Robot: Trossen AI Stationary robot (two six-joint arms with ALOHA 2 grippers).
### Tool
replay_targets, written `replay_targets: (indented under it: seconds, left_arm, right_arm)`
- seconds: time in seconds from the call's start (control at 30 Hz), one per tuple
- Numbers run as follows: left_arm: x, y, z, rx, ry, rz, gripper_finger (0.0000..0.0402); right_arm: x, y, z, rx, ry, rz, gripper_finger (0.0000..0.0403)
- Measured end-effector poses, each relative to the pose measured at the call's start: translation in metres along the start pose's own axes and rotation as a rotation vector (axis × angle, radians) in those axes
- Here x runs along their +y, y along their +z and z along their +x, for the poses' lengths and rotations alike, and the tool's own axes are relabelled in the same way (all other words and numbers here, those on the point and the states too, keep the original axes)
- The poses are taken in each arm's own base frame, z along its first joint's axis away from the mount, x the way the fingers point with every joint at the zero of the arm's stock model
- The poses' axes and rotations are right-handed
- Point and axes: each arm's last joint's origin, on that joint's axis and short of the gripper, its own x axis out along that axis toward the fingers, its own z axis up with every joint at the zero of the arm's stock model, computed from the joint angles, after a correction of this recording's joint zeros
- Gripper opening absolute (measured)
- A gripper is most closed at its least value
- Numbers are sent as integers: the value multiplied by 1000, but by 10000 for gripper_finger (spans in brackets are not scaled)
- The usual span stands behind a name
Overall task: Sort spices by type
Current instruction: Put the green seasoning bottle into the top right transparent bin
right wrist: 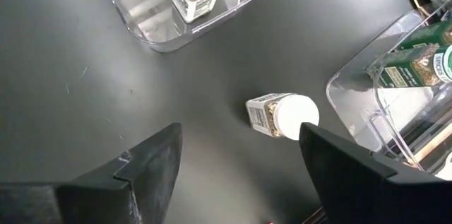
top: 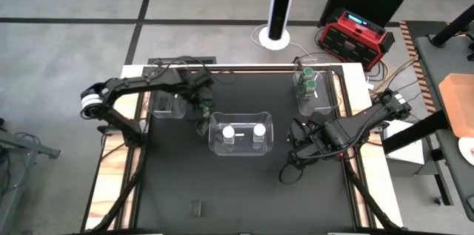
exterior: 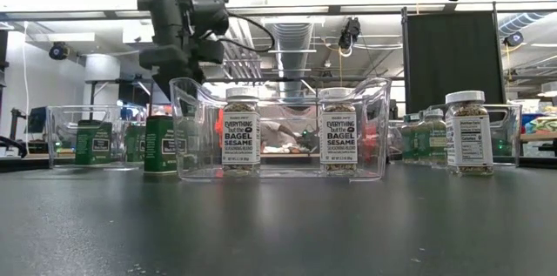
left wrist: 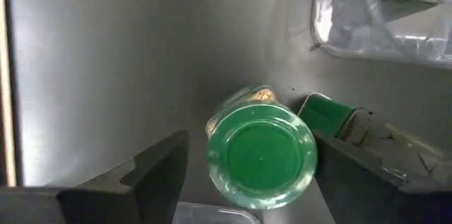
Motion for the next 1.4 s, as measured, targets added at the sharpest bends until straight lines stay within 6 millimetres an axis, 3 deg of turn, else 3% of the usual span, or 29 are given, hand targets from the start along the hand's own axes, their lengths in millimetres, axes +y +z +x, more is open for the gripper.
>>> replay_targets:
  seconds: [0.2,0.53,0.83,1.07,1.2,1.4]
  left_arm:
    - [0,-1,16,44,-20,15,270]
    - [0,0,14,17,-9,30,267]
    - [1,1,12,1,-9,32,189]
    - [0,0,10,6,7,49,189]
    - [2,-2,-7,20,88,71,189]
    - [0,2,-71,-138,135,93,189]
  right_arm:
    - [0,0,0,-2,3,1,271]
    - [0,0,0,-9,0,-1,283]
    - [3,1,3,-3,-9,-5,269]
    - [3,1,3,-16,-20,-7,266]
    - [3,2,4,-38,-37,-20,271]
    - [2,3,4,-96,-79,-41,273]
